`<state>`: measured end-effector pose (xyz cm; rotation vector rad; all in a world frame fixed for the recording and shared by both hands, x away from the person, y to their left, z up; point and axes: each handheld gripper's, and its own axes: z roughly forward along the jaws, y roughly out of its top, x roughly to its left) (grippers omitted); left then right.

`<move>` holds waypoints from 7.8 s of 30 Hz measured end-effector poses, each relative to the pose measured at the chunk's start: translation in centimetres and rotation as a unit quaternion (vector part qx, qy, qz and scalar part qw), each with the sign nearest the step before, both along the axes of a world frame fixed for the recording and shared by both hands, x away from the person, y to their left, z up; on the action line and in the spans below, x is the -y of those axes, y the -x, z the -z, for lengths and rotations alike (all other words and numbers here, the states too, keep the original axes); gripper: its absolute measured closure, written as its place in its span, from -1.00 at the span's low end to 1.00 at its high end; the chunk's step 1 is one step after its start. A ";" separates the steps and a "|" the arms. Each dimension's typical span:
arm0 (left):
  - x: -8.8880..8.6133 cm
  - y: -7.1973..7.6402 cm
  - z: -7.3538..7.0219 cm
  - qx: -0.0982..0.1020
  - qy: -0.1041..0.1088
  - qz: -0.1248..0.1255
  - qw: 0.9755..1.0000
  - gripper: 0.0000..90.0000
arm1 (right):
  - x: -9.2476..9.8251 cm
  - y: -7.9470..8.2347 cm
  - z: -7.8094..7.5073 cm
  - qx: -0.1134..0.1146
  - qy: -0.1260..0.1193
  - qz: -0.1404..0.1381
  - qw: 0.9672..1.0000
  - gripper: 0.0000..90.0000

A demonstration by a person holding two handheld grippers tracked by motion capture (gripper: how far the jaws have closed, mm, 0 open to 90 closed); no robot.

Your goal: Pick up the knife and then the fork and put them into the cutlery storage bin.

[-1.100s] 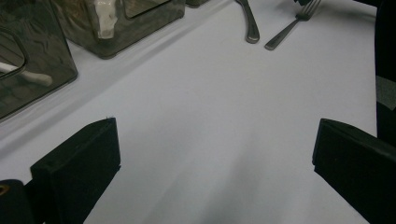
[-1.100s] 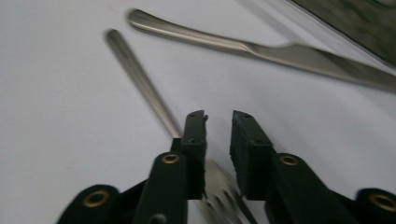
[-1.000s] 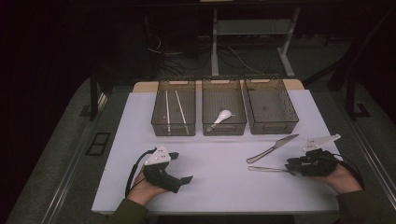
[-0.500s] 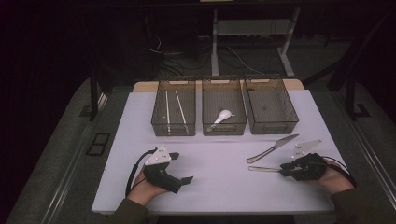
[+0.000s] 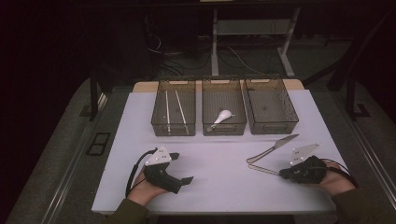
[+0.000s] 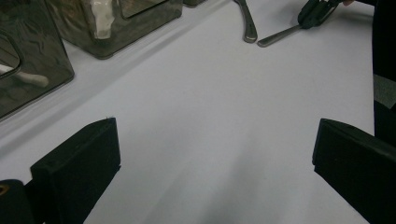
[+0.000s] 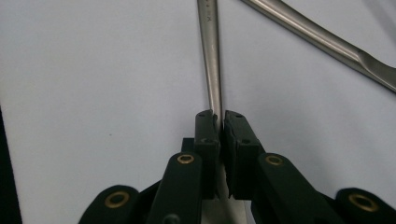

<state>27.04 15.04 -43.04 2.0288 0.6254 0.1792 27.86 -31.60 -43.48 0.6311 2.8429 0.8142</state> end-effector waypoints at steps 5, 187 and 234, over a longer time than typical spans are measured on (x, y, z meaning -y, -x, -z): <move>0.0 0.0 0.0 0.000 -0.001 0.001 1.000 -0.99 | 0.0 0.0 -0.1 -0.009 -0.002 -0.006 1.000 0.89; 0.0 0.0 0.0 0.001 0.017 0.018 1.000 -0.99 | -0.4 -8.1 -0.6 -0.031 0.050 0.151 0.987 1.00; 0.1 0.1 0.0 0.002 0.012 0.022 1.000 -0.99 | -1.3 -2.9 0.1 0.002 -0.006 0.020 1.000 0.77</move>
